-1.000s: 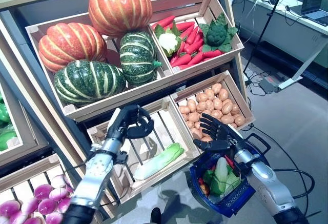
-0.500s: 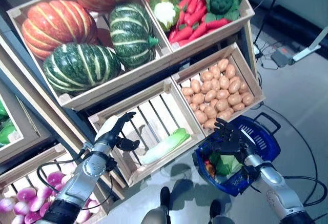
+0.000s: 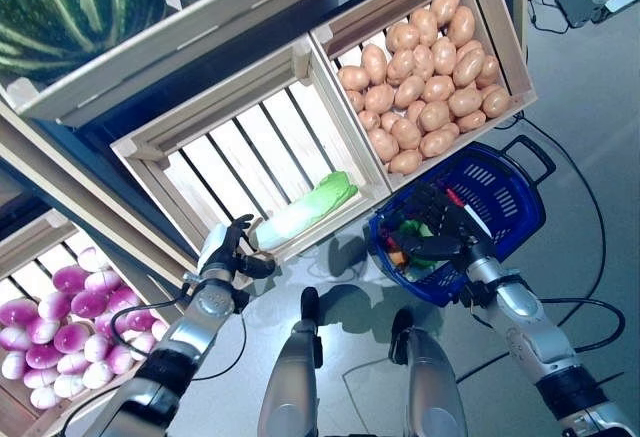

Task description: Put vegetables into the basket

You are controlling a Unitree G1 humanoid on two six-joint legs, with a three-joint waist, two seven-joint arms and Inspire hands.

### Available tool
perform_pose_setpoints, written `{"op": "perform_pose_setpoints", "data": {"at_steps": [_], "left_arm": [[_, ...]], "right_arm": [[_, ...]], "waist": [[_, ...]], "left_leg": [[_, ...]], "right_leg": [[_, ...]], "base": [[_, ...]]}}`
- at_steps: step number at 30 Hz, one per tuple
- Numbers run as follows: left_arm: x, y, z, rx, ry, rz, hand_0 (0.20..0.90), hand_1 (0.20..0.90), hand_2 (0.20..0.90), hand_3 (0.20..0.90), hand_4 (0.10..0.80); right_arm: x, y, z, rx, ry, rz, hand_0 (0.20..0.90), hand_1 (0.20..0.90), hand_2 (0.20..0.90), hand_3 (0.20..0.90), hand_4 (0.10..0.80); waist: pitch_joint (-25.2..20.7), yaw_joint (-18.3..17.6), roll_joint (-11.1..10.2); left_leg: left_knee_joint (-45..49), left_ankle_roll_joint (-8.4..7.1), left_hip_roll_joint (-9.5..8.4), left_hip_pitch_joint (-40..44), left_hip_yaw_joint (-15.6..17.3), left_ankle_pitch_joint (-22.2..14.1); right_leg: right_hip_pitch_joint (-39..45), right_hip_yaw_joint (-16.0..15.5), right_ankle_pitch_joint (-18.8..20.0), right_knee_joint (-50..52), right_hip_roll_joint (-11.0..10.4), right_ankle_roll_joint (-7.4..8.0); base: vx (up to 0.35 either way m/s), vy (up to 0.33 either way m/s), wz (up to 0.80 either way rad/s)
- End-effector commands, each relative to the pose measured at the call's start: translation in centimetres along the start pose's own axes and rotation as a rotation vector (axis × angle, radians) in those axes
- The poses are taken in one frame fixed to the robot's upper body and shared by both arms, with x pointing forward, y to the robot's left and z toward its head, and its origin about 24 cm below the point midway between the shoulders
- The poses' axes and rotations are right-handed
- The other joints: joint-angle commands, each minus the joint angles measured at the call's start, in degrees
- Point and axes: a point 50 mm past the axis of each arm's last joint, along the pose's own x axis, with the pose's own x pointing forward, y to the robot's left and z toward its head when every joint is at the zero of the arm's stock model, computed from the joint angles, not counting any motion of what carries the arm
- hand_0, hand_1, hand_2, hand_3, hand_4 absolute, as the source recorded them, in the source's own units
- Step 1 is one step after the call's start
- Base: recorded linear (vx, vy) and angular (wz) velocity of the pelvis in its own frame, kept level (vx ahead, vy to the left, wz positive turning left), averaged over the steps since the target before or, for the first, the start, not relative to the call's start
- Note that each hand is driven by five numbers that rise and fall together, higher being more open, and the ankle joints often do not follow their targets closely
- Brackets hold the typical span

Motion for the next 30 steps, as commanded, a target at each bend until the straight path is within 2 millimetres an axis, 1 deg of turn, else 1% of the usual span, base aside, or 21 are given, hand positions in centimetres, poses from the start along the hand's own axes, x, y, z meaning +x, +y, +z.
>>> {"op": "perform_pose_setpoints", "data": {"at_steps": [1,5,7,8,9,11,14,18,21,24,27,30], "left_arm": [[1.3,2.8,3.8,-0.063,-0.156,0.222,0.900,0.900,0.900,0.900,0.800],[2.1,3.6,5.2,-0.075,-0.183,0.385,0.900,0.900,0.900,0.900,0.800],[2.4,4.2,5.9,-0.049,-0.218,0.464,0.900,0.900,0.900,0.900,0.800],[2.4,4.6,6.2,-0.025,-0.236,0.515,0.900,0.900,0.900,0.900,0.800],[2.4,4.6,6.3,-0.025,-0.236,0.515,0.900,0.900,0.900,0.900,0.800],[2.5,5.5,6.7,0.004,-0.265,0.604,0.900,0.900,0.900,0.900,0.800],[2.7,6.5,7.3,0.032,-0.290,0.682,0.900,0.900,0.900,0.900,0.800],[3.0,7.2,8.0,0.070,-0.295,0.725,0.900,0.900,0.900,0.900,0.800],[3.2,7.5,8.3,0.098,-0.296,0.733,0.900,0.900,0.900,0.900,0.800],[3.4,8.0,8.7,0.130,-0.303,0.742,0.900,0.900,0.900,0.900,0.800],[3.6,8.4,9.1,0.161,-0.305,0.746,0.900,0.900,0.900,0.900,0.800],[3.7,8.4,9.5,0.219,-0.325,0.734,0.900,0.900,0.900,0.900,0.800]], "right_arm": [[1.0,1.1,4.8,0.072,-0.276,0.022,0.900,0.900,0.900,0.900,0.800],[1.7,2.0,5.5,0.082,-0.300,0.028,0.900,0.900,0.900,0.900,0.800],[2.0,2.4,5.6,0.084,-0.307,0.034,0.900,0.900,0.900,0.900,0.800],[2.0,2.5,5.8,0.085,-0.316,0.036,0.900,0.900,0.900,0.900,0.800],[2.0,2.4,5.8,0.085,-0.316,0.036,0.900,0.900,0.900,0.900,0.800],[2.1,2.5,6.0,0.098,-0.328,0.039,0.900,0.900,0.900,0.900,0.800],[2.1,2.6,6.1,0.092,-0.338,0.043,0.900,0.900,0.900,0.900,0.800],[2.4,2.7,6.4,0.086,-0.347,0.037,0.900,0.900,0.900,0.900,0.800],[2.6,2.8,6.5,0.093,-0.344,0.032,0.900,0.900,0.900,0.900,0.800],[2.8,2.8,7.0,0.079,-0.349,0.042,0.900,0.900,0.900,0.900,0.800],[2.9,3.0,7.6,0.074,-0.369,0.044,0.900,0.900,0.900,0.900,0.800],[2.9,2.9,7.8,0.073,-0.377,0.042,0.900,0.900,0.900,0.900,0.800]], "waist": [[-0.69,-2.41,-1.54],[0.95,-2.82,-2.22],[1.27,-2.99,-2.47],[1.27,-3.13,-2.63],[1.27,-3.13,-2.63],[1.27,-3.42,-2.99],[1.27,-3.71,-3.15],[1.27,-4.05,-3.18],[1.27,-4.19,-3.21],[1.27,-4.31,-2.97],[1.27,-4.47,-3.03],[1.27,-4.65,-3.09]], "left_leg": [[12.26,-0.52,1.27,-4.35,-0.74,-7.81],[15.55,-0.46,1.08,-7.50,-0.97,-9.09],[16.50,-0.34,0.85,-8.85,-0.87,-9.50],[17.24,-0.28,0.81,-10.11,-0.74,-9.80],[17.28,-0.28,0.81,-10.15,-0.73,-9.81],[18.44,-0.08,0.53,-12.05,-0.66,-10.26],[19.56,0.23,0.24,-14.12,-0.52,-10.98],[22.71,0.48,-0.11,-17.78,-0.61,-12.73],[23.72,0.36,-0.46,-18.94,-0.61,-13.36],[24.73,0.64,-0.65,-20.79,-0.54,-13.75],[25.74,0.88,-0.90,-22.17,-0.55,-14.43],[26.95,0.75,-1.43,-23.24,-0.78,-15.05]], "right_leg": [[1.64,1.93,3.41,-2.53,1.97,-2.07],[-1.72,3.12,2.24,1.44,2.12,-2.17],[-3.65,3.46,1.97,2.96,2.08,-2.04],[-5.03,3.63,1.79,3.78,2.06,-2.01],[-5.07,3.63,1.78,3.82,2.06,-2.01],[-7.67,4.15,1.56,5.75,1.87,-1.76],[-10.52,4.31,1.21,7.60,1.60,-1.60],[-14.65,4.47,0.37,10.80,1.29,-1.64],[-16.06,4.49,0.14,11.97,1.24,-1.63],[-18.83,4.83,0.06,13.84,1.02,-1.45],[-20.70,4.94,-0.14,15.17,1.17,-1.34],[-21.67,4.99,-0.30,16.00,1.31,-1.29]], "base": [[-0.097,0.027,-0.03],[-0.078,0.033,-0.03],[-0.051,0.053,-0.05],[-0.037,0.038,-0.04],[-0.040,0.040,-0.03],[-0.034,0.038,-0.04],[-0.039,0.044,-0.02],[-0.029,0.046,0.00],[0.010,0.047,0.04],[-0.006,0.048,0.02],[-0.010,0.010,-0.01],[0.004,0.009,0.03]]}}
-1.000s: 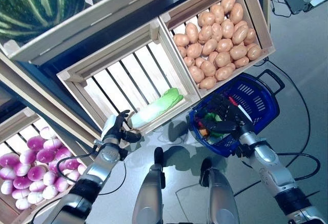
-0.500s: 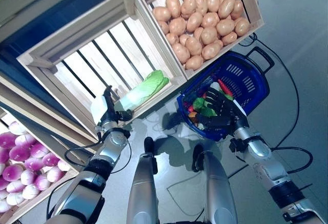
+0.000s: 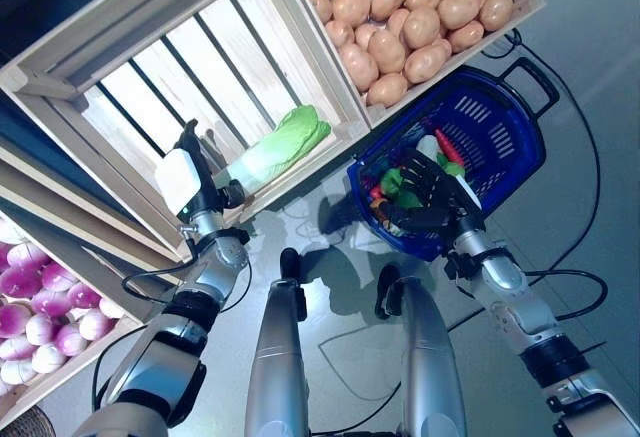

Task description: Put vegetables into the basket

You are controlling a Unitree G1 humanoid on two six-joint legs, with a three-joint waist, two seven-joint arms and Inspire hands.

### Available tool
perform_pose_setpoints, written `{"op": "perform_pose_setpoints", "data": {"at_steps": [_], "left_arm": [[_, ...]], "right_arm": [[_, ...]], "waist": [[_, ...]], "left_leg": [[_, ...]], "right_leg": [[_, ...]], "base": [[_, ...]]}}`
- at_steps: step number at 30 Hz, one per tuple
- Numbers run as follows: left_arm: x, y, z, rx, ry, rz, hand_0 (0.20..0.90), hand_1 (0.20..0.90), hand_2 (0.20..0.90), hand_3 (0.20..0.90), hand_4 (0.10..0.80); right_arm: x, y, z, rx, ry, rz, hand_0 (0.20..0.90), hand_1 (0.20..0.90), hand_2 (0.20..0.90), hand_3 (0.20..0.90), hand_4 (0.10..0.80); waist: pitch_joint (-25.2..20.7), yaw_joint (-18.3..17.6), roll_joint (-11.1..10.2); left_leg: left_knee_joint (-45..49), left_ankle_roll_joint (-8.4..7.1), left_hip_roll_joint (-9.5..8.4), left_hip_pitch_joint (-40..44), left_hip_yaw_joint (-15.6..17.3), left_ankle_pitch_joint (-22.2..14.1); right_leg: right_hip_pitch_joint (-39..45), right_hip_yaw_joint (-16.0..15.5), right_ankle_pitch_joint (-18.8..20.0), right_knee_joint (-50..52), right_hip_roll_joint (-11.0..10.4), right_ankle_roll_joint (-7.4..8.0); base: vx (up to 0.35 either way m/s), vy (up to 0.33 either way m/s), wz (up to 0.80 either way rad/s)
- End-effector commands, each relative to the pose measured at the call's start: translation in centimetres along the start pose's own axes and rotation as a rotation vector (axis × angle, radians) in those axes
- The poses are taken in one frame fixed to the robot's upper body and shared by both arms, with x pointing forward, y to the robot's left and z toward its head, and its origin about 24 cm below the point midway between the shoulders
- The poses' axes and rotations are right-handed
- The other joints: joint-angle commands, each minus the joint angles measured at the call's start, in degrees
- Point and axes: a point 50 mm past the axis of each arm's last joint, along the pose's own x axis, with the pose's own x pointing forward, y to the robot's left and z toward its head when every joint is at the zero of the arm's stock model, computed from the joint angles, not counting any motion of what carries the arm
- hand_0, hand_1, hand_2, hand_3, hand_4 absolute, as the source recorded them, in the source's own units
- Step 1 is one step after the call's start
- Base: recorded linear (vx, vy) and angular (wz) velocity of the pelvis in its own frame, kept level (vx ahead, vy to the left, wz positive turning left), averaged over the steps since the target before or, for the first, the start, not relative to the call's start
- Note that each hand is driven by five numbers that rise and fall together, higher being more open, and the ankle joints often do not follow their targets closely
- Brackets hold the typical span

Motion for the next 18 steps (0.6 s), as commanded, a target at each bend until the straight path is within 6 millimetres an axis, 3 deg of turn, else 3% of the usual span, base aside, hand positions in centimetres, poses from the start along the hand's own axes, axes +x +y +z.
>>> {"op": "perform_pose_setpoints", "data": {"at_steps": [1,7,15,18], "left_arm": [[3.6,2.4,1.1,0.116,-0.073,0.074,0.900,0.900,0.900,0.900,0.800],[3.5,1.7,2.0,0.126,-0.146,-0.019,0.900,0.900,0.900,0.900,0.800],[1.3,-0.9,2.6,-0.163,-0.102,-0.371,0.900,0.900,0.900,0.900,0.800],[0.8,-1.2,2.8,-0.175,-0.127,-0.441,0.900,0.900,0.900,0.900,0.800]], "right_arm": [[0.5,1.2,4.6,0.062,-0.258,0.022,0.900,0.900,0.900,0.900,0.800],[0.4,1.4,4.8,0.041,-0.259,0.040,0.900,0.900,0.900,0.900,0.800],[0.2,1.6,5.0,0.037,-0.265,0.059,0.900,0.900,0.900,0.900,0.800],[0.0,1.3,5.1,0.041,-0.263,0.064,0.900,0.900,0.900,0.900,0.800]], "waist": [[-0.02,-2.12,-0.71],[-0.02,-2.25,-0.30],[-0.02,-1.99,-0.39],[-0.02,-1.78,-0.51]], "left_leg": [[7.63,2.46,-2.26,1.04,2.16,-10.54],[8.03,2.61,-2.10,-0.75,2.31,-10.64],[4.96,2.50,-1.91,-0.58,2.57,-9.08],[4.26,2.63,-1.87,-0.10,2.46,-8.85]], "right_leg": [[1.98,2.53,3.40,-1.74,0.74,0.70],[-0.38,2.76,3.54,-0.86,0.61,0.99],[-0.28,2.49,4.68,-2.97,1.40,1.52],[0.25,2.00,4.85,-3.44,1.44,1.61]], "base": [[0.000,0.000,0.00],[-0.002,0.013,0.03],[-0.001,-0.005,0.01],[0.015,-0.024,-0.02]]}}
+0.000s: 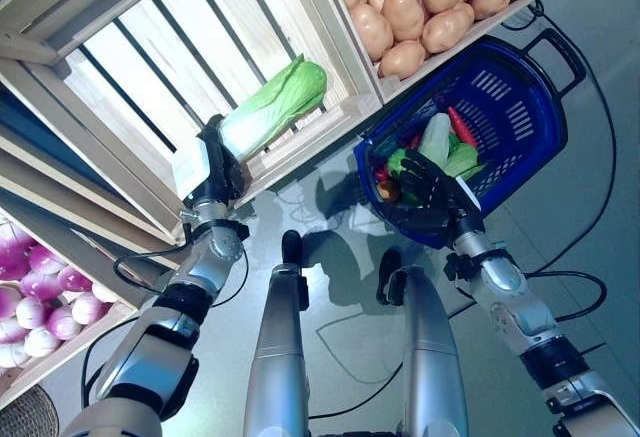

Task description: Put vegetables into the basket

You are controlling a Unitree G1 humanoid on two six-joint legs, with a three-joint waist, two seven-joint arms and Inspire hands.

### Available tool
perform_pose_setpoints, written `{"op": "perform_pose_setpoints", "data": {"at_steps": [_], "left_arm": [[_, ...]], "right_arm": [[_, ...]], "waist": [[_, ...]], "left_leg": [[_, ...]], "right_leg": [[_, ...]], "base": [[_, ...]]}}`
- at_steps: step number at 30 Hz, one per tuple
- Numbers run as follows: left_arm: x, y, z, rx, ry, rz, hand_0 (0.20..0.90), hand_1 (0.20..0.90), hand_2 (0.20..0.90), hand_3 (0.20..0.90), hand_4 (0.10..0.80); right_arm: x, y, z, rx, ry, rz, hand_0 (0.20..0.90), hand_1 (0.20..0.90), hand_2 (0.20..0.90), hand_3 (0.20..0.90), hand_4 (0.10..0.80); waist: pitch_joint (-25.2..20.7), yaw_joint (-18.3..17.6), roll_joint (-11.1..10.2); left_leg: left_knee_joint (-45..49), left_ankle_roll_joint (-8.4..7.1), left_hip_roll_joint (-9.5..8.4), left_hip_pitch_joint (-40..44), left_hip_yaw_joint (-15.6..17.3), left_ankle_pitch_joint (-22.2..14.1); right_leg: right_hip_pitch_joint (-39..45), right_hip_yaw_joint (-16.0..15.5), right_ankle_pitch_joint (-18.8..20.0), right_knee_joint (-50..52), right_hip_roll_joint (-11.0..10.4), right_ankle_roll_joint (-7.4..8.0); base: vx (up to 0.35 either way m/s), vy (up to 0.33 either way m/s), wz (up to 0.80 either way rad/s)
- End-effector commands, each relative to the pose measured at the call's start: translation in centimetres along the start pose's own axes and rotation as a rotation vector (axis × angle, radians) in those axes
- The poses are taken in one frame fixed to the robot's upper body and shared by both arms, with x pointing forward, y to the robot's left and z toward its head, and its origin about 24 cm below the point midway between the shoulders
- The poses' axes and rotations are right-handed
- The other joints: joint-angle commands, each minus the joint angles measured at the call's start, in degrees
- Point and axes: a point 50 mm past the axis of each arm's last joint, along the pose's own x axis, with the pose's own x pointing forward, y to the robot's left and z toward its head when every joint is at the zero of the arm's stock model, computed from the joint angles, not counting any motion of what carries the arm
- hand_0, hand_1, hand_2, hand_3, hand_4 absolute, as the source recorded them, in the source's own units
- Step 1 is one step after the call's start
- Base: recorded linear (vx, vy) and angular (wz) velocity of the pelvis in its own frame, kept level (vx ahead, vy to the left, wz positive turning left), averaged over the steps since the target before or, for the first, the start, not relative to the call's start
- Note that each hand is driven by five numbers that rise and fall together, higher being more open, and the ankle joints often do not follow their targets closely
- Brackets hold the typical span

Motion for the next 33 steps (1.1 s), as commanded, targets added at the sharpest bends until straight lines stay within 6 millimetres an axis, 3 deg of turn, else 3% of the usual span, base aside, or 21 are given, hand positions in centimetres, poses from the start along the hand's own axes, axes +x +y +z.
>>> {"op": "perform_pose_setpoints", "data": {"at_steps": [1,16,28,33], "left_arm": [[0.0,-2.0,2.3,-0.087,-0.083,-0.215,0.900,0.900,0.900,0.900,0.800],[-0.9,-0.8,3.1,-0.186,-0.159,-0.201,0.900,0.900,0.900,0.900,0.800],[-2.0,3.1,4.0,-0.079,-0.271,0.088,0.900,0.900,0.900,0.900,0.800],[-3.0,4.0,4.9,-0.087,-0.323,0.122,0.900,0.900,0.900,0.900,0.800]], "right_arm": [[0.1,1.4,5.4,0.040,-0.269,0.079,0.900,0.900,0.900,0.900,0.800],[-1.1,1.0,5.1,0.050,-0.262,0.070,0.900,0.900,0.900,0.900,0.800],[-2.2,0.2,5.3,0.066,-0.271,0.020,0.900,0.900,0.900,0.900,0.800],[-2.8,0.1,5.1,0.066,-0.272,0.009,0.900,0.900,0.900,0.900,0.800]], "waist": [[-0.06,-2.27,-0.22],[-0.06,-1.64,-0.17],[-0.06,0.05,0.68],[-0.06,0.73,1.11]], "left_leg": [[2.91,2.50,-0.20,4.75,3.69,-8.64],[2.00,2.50,0.81,5.83,3.62,-8.17],[1.13,2.13,0.34,6.06,3.23,-8.15],[0.10,1.99,0.20,6.19,2.87,-7.77]], "right_leg": [[5.16,0.19,4.53,-4.22,0.84,1.19],[7.06,-0.75,4.84,-6.31,0.28,1.04],[7.82,-1.58,4.84,-7.49,-0.25,0.88],[8.04,-1.95,4.99,-8.27,-0.44,0.93]], "base": [[0.036,-0.046,0.01],[0.019,-0.013,0.01],[0.013,-0.010,0.02],[0.003,-0.009,0.01]]}}
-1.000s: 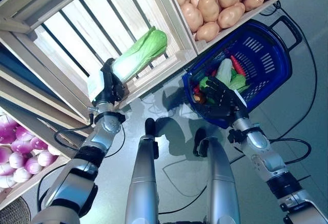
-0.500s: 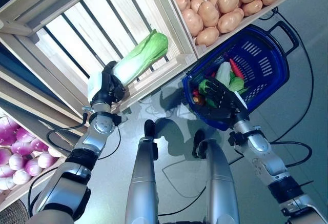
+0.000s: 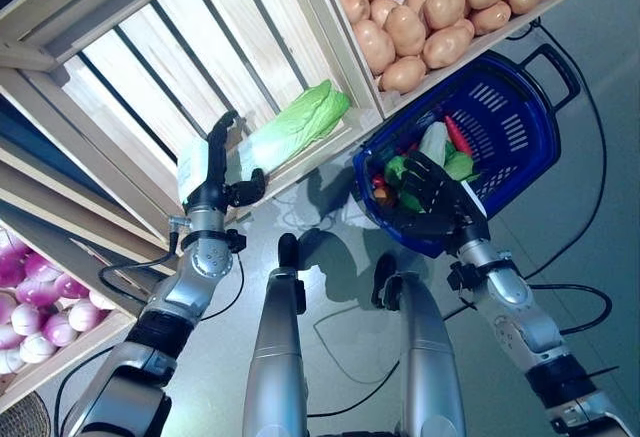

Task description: Put vegetables into the basket

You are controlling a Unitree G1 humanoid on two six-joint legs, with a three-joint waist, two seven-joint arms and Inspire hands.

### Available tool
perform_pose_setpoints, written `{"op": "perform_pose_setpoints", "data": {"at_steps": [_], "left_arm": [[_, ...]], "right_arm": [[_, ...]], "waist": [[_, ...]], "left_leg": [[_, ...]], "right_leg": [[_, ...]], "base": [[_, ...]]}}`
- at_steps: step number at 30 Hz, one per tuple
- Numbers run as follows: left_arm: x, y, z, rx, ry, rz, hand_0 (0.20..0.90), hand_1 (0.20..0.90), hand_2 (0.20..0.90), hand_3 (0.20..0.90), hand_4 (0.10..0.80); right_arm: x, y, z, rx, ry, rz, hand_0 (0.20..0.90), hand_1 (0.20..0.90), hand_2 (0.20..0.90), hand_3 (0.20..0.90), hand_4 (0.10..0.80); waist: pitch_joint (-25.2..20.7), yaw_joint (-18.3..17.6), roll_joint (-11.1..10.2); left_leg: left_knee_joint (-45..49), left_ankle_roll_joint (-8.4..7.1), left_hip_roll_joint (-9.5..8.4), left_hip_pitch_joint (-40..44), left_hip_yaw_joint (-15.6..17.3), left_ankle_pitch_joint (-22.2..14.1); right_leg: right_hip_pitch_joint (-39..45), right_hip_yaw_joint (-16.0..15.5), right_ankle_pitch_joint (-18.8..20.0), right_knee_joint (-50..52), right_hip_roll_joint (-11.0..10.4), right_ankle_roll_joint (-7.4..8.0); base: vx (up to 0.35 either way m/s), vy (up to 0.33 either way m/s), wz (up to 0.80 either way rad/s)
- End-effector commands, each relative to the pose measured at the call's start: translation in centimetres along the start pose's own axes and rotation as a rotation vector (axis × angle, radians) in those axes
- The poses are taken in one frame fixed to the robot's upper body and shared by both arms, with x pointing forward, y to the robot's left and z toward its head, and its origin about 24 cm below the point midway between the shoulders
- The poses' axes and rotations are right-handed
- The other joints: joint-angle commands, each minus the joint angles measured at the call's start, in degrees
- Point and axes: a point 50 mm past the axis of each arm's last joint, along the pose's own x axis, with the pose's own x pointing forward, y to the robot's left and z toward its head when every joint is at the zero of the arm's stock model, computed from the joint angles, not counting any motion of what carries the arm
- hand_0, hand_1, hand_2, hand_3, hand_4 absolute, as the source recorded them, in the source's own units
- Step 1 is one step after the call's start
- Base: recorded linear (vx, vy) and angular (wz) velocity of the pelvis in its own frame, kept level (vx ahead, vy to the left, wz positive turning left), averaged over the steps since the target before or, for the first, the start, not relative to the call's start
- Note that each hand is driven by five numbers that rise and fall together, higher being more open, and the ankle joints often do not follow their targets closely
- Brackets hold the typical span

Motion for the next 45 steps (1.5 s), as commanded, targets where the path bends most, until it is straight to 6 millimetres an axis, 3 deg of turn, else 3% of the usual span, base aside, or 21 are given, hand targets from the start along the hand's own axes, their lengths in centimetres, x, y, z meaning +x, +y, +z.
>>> {"op": "perform_pose_setpoints", "data": {"at_steps": [1,10,19,33,45], "left_arm": [[0.5,2.3,2.8,-0.010,-0.151,0.138,0.900,0.900,0.900,0.900,0.800],[-0.4,2.9,3.3,0.009,-0.182,0.115,0.900,0.900,0.900,0.900,0.800],[-0.1,1.4,1.7,0.058,-0.071,0.059,0.900,0.900,0.900,0.900,0.800],[2.5,-0.3,0.1,0.124,0.044,-0.067,0.900,0.900,0.900,0.900,0.800],[4.1,-1.3,0.4,0.190,0.047,-0.195,0.900,0.900,0.900,0.900,0.800]], "right_arm": [[-0.3,-0.1,5.2,0.012,-0.249,0.013,0.900,0.900,0.900,0.900,0.800],[-0.8,-0.5,5.5,0.012,-0.261,0.003,0.900,0.900,0.900,0.900,0.800],[-0.3,-0.4,5.5,0.018,-0.260,0.010,0.900,0.900,0.900,0.900,0.800],[1.4,0.1,5.7,0.023,-0.240,0.043,0.900,0.900,0.900,0.900,0.800],[2.4,1.0,6.1,0.008,-0.244,0.069,0.900,0.900,0.900,0.900,0.800]], "waist": [[-0.07,0.46,1.74],[-0.07,0.96,2.27],[-0.07,0.50,2.00],[-0.07,-1.17,1.16],[-0.07,-2.34,1.07]], "left_leg": [[2.76,1.75,-0.12,3.86,2.95,-7.85],[1.95,1.70,-0.01,3.89,3.13,-7.44],[2.57,1.60,0.25,3.33,3.21,-7.13],[3.58,1.58,0.71,3.00,4.08,-7.02],[3.93,1.71,1.09,1.87,4.81,-7.09]], "right_leg": [[4.58,-0.14,5.08,-5.56,-0.01,1.11],[4.55,-0.56,5.29,-6.12,-0.21,1.06],[4.05,-0.50,5.32,-5.37,-0.27,1.02],[3.41,0.12,5.75,-4.66,-0.20,1.03],[1.76,0.90,6.14,-4.13,-0.08,1.31]], "base": [[0.003,-0.023,0.04],[-0.004,-0.005,0.02],[0.000,0.000,0.00],[0.000,0.000,0.00],[0.000,0.000,0.00]]}}
